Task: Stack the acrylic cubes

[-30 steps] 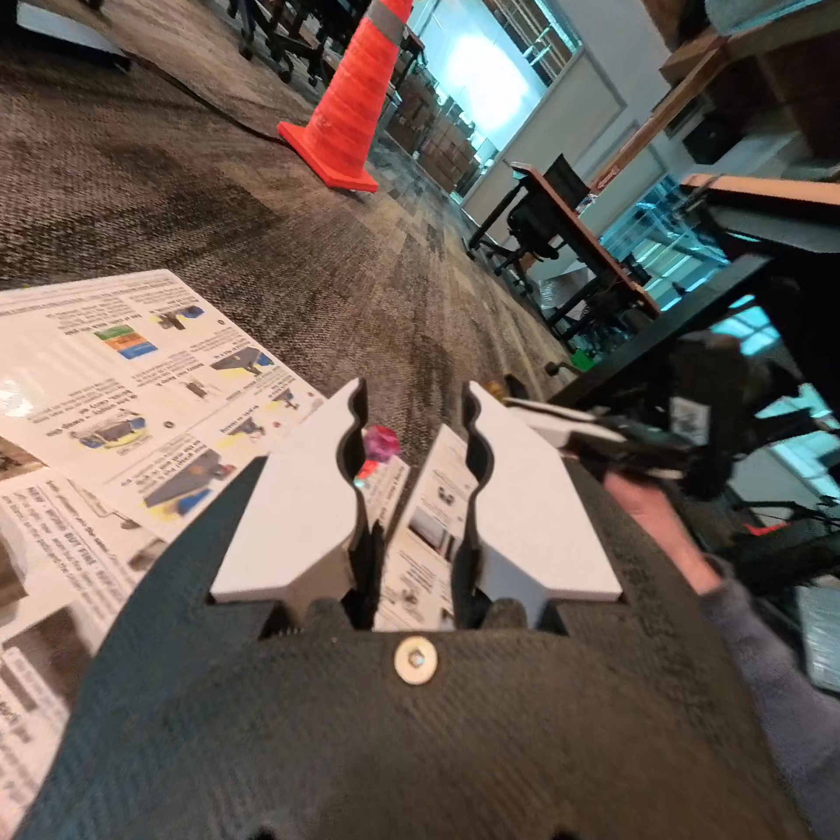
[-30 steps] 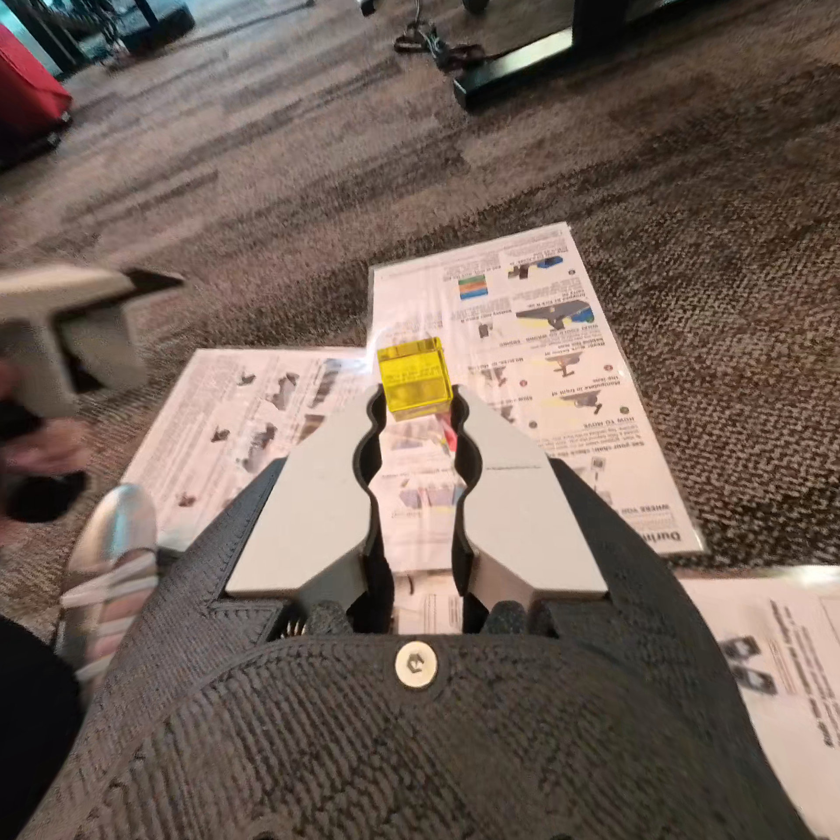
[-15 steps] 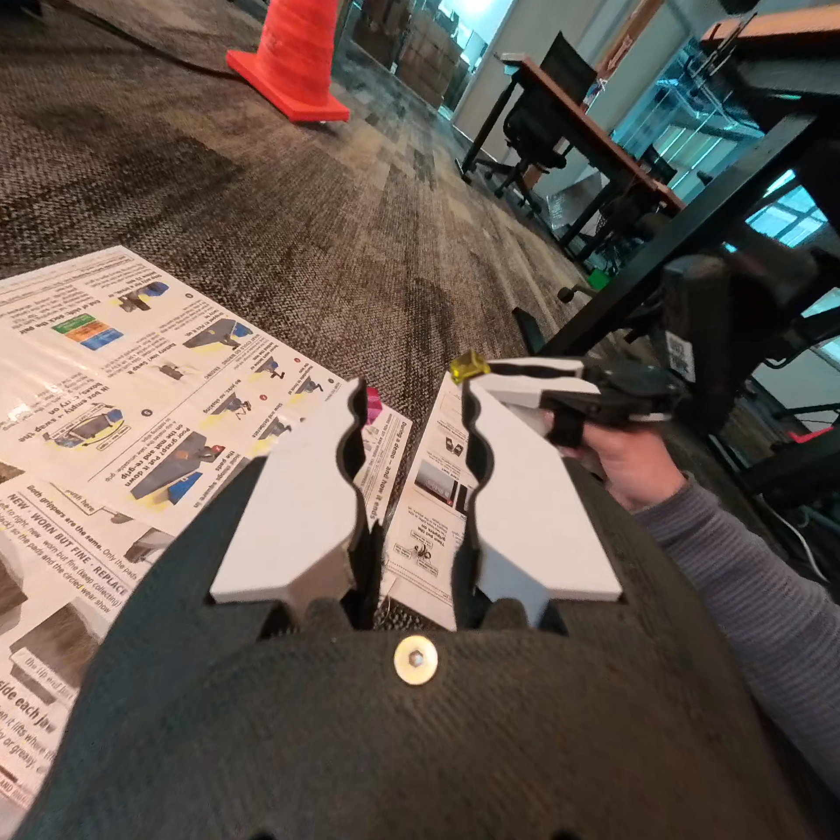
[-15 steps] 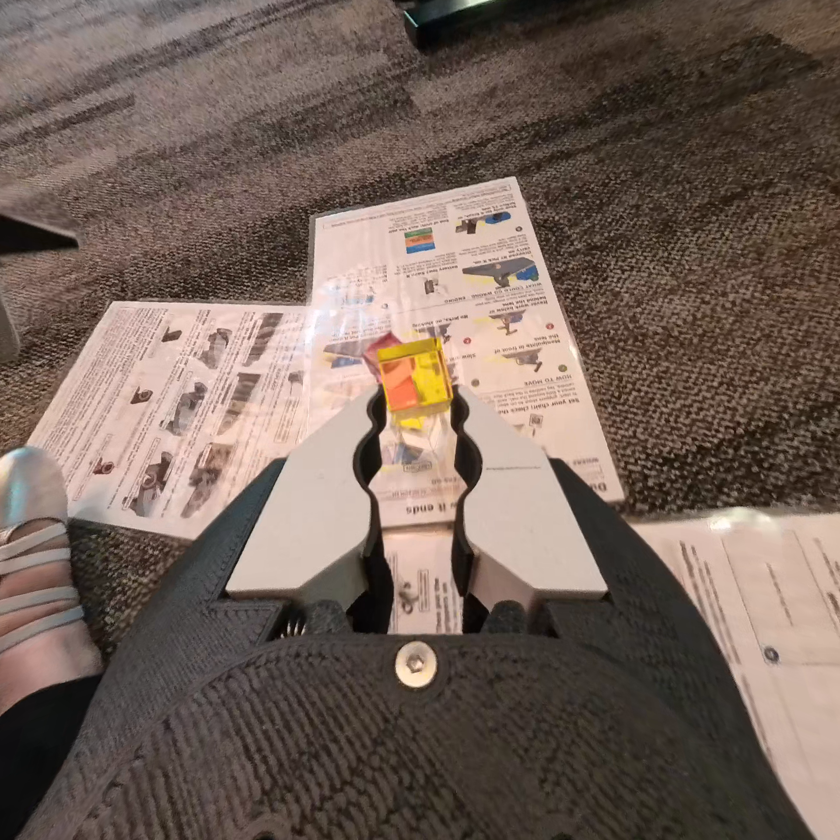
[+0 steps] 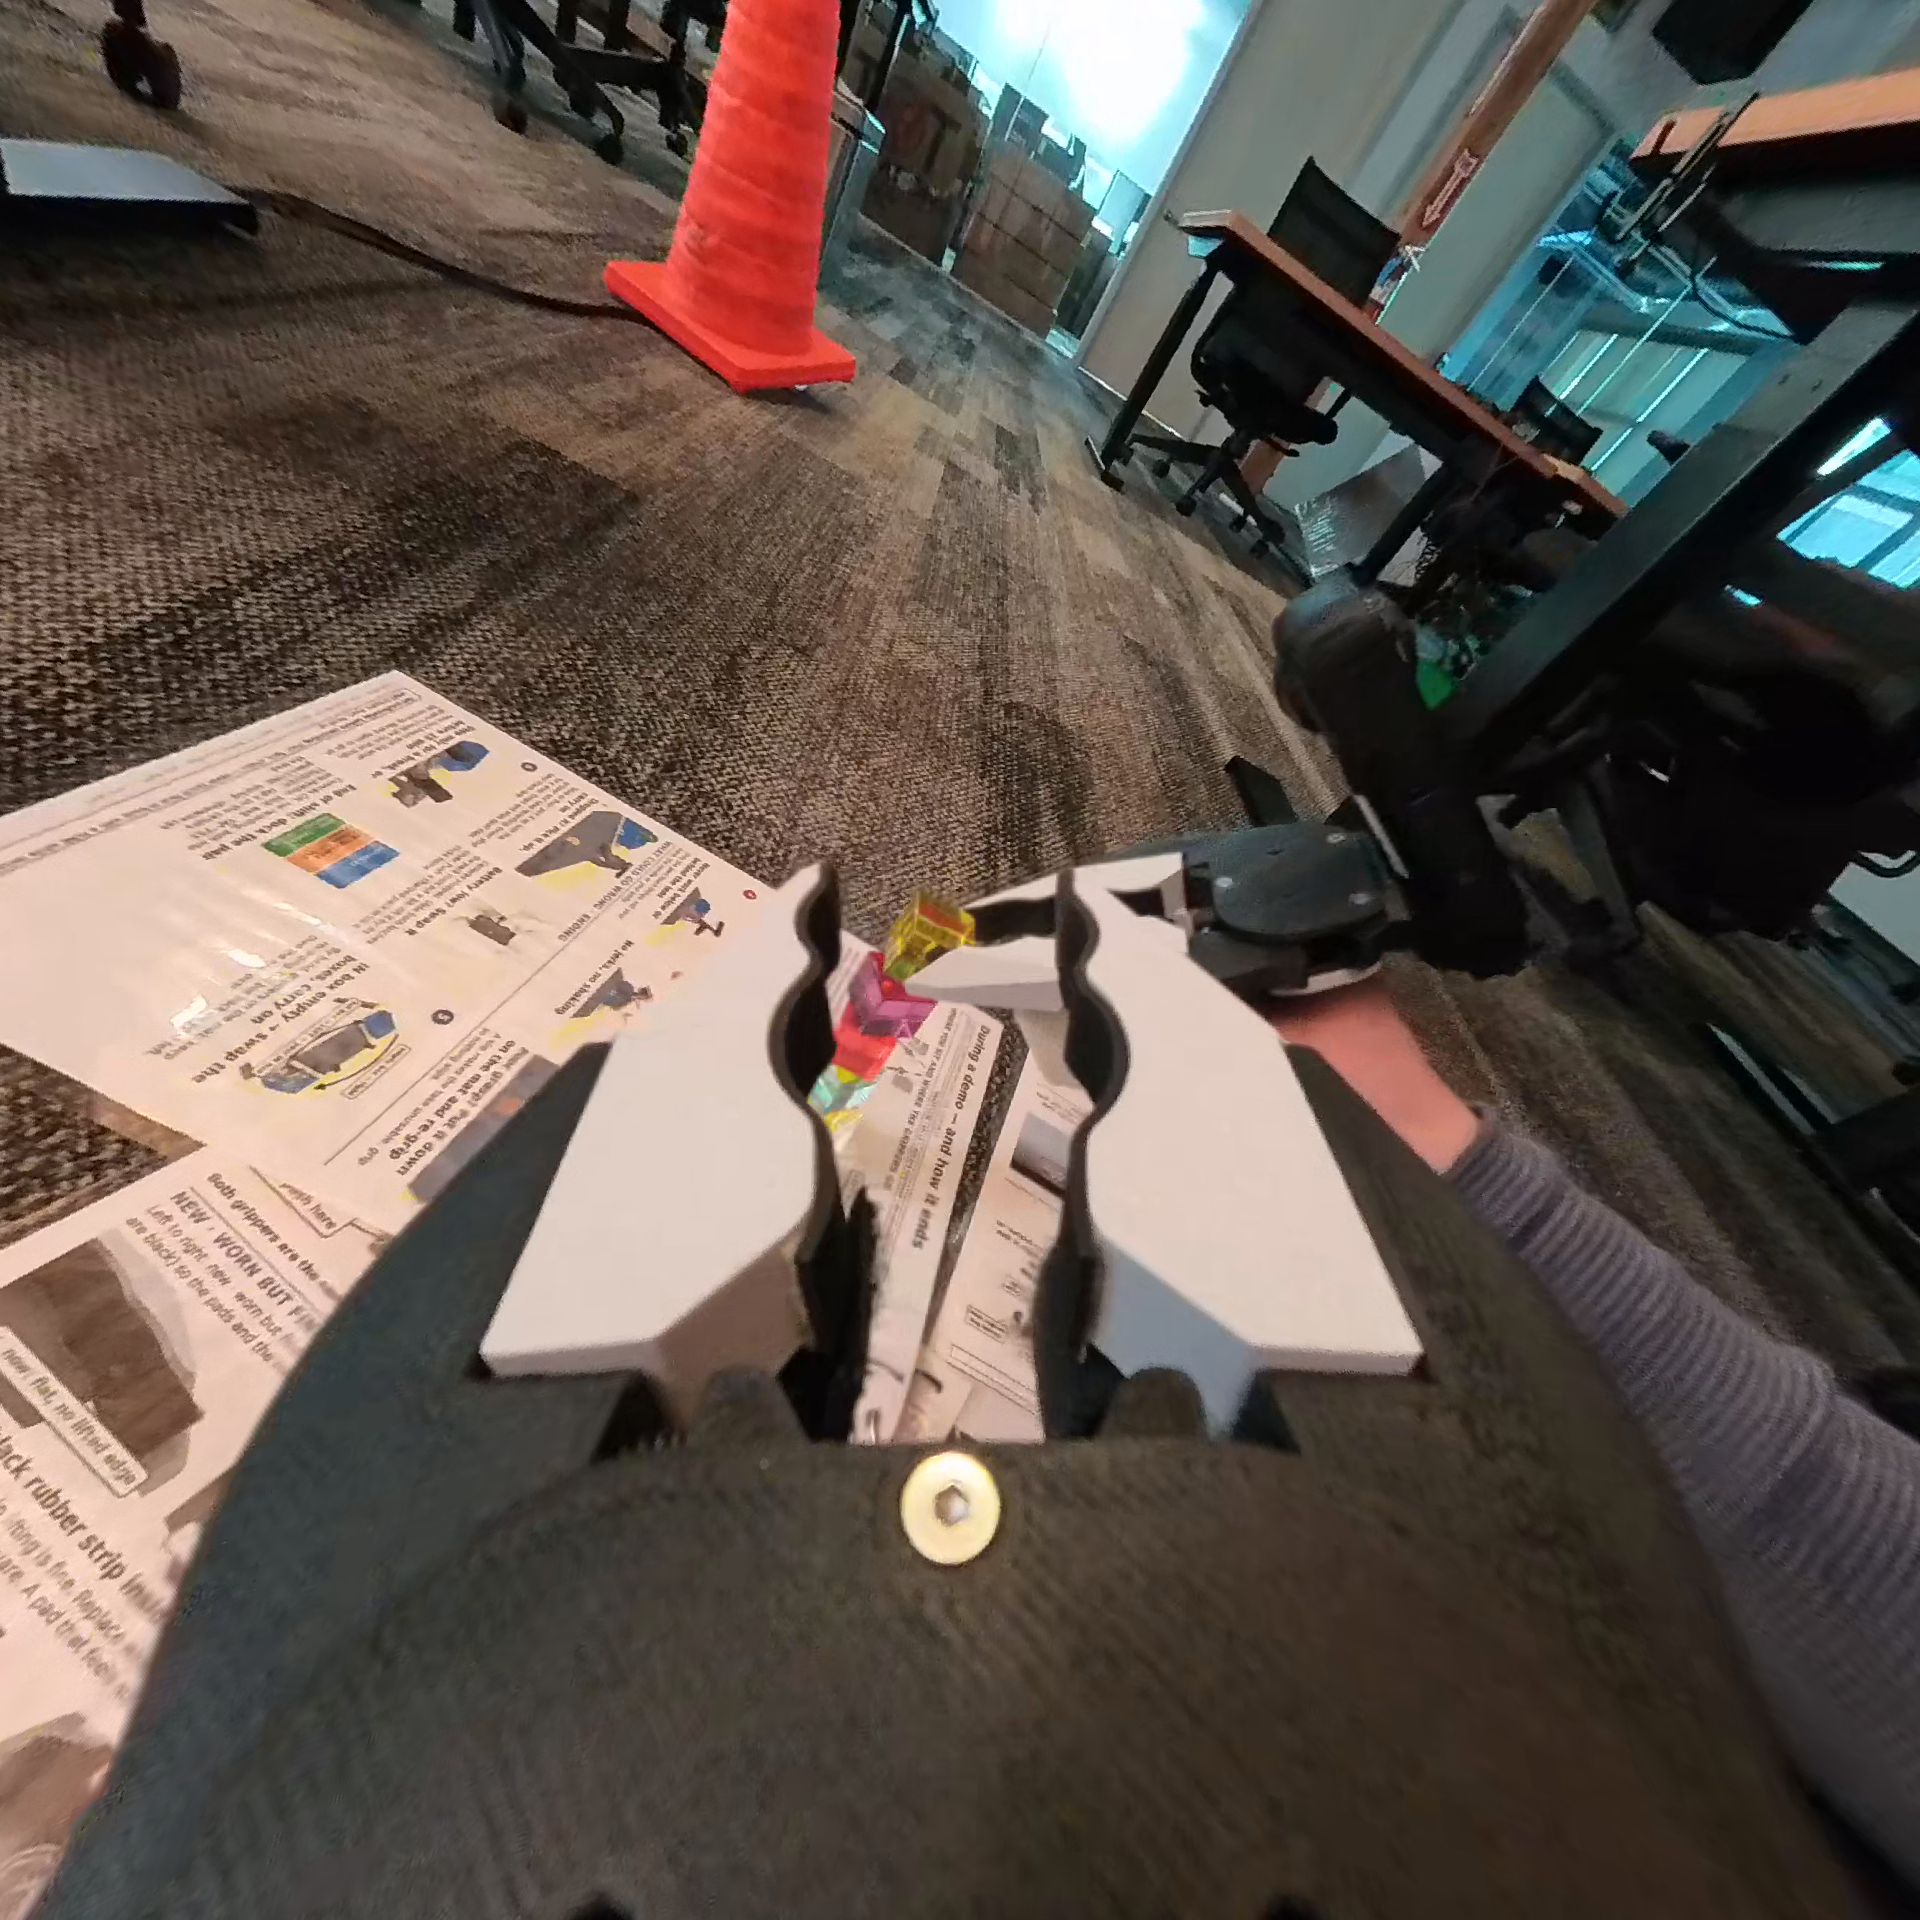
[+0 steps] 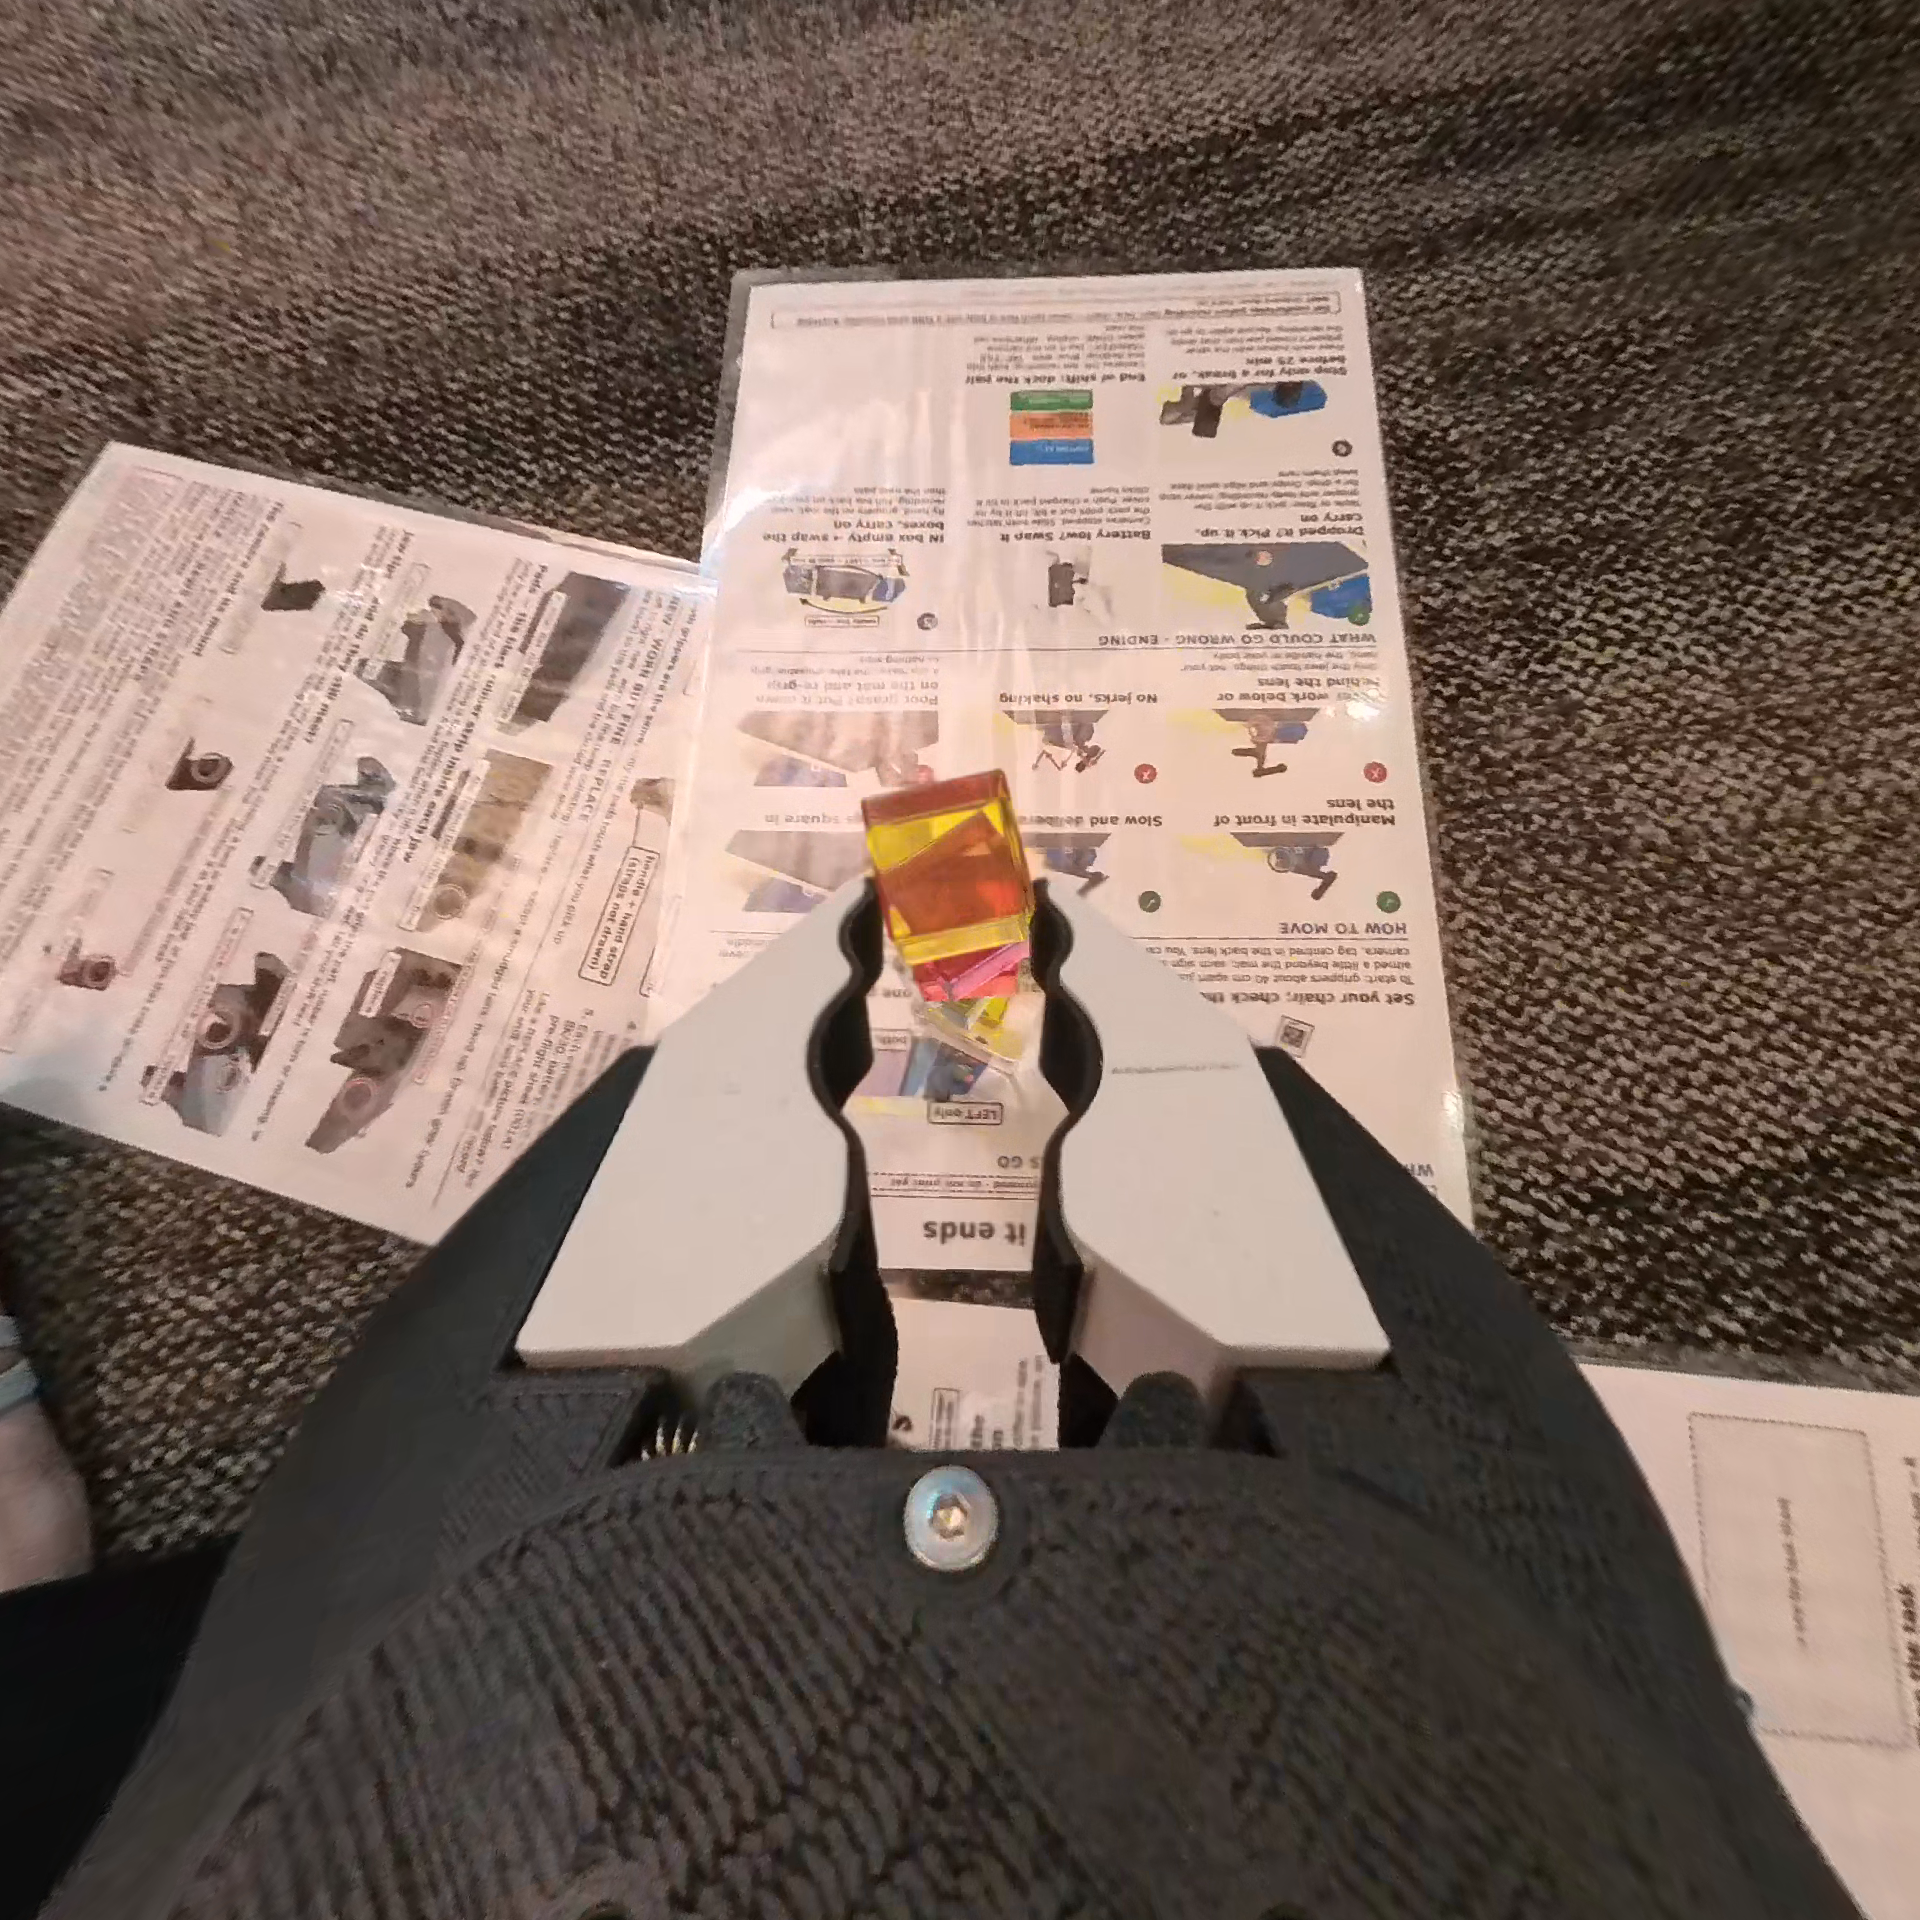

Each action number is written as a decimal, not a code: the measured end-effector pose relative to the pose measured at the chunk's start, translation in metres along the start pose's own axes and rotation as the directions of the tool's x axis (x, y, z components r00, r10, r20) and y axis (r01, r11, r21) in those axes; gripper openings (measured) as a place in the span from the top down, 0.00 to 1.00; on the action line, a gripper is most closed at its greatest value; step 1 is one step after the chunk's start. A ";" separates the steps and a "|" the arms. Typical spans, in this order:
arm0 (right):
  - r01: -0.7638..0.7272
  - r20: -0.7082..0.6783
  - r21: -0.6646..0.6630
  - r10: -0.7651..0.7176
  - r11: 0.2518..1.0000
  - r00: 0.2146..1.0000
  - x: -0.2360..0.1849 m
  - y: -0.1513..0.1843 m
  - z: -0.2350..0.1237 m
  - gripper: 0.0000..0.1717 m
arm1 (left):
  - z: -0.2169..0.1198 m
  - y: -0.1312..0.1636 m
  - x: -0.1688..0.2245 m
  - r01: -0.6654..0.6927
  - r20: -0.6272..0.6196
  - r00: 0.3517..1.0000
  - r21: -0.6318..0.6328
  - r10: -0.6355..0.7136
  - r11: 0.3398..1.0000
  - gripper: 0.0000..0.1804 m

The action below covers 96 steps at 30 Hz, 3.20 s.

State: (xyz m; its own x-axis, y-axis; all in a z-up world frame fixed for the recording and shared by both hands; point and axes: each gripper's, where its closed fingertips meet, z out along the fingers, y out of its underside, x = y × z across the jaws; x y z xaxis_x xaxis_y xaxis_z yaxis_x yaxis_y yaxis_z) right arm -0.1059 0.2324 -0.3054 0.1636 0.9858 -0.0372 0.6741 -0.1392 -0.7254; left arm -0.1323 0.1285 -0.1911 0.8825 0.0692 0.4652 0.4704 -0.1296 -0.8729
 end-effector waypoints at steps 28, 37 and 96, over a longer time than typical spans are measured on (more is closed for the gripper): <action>-0.408 -0.136 0.364 0.481 0.837 0.866 0.042 0.062 0.003 1.00 | -0.011 -0.025 -0.032 0.161 0.040 0.985 0.174 -0.170 0.971 0.76; -0.346 -0.196 0.160 0.373 0.925 0.907 0.036 0.087 0.065 1.00 | -0.022 -0.040 -0.031 0.137 0.046 0.987 0.231 -0.151 0.963 0.76; -0.150 -0.134 0.292 0.196 0.945 0.971 0.024 0.014 0.036 0.97 | -0.272 -0.176 -0.120 -0.120 0.505 0.854 0.427 -0.126 0.896 0.73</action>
State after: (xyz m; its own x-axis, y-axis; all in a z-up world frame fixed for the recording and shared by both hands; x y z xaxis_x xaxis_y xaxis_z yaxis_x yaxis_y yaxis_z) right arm -0.1183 0.2577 -0.3416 0.3876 0.9178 -0.0860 0.4017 -0.2521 -0.8804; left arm -0.3207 -0.1258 -0.0529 0.6939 0.5749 0.4335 0.3156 0.2982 -0.9008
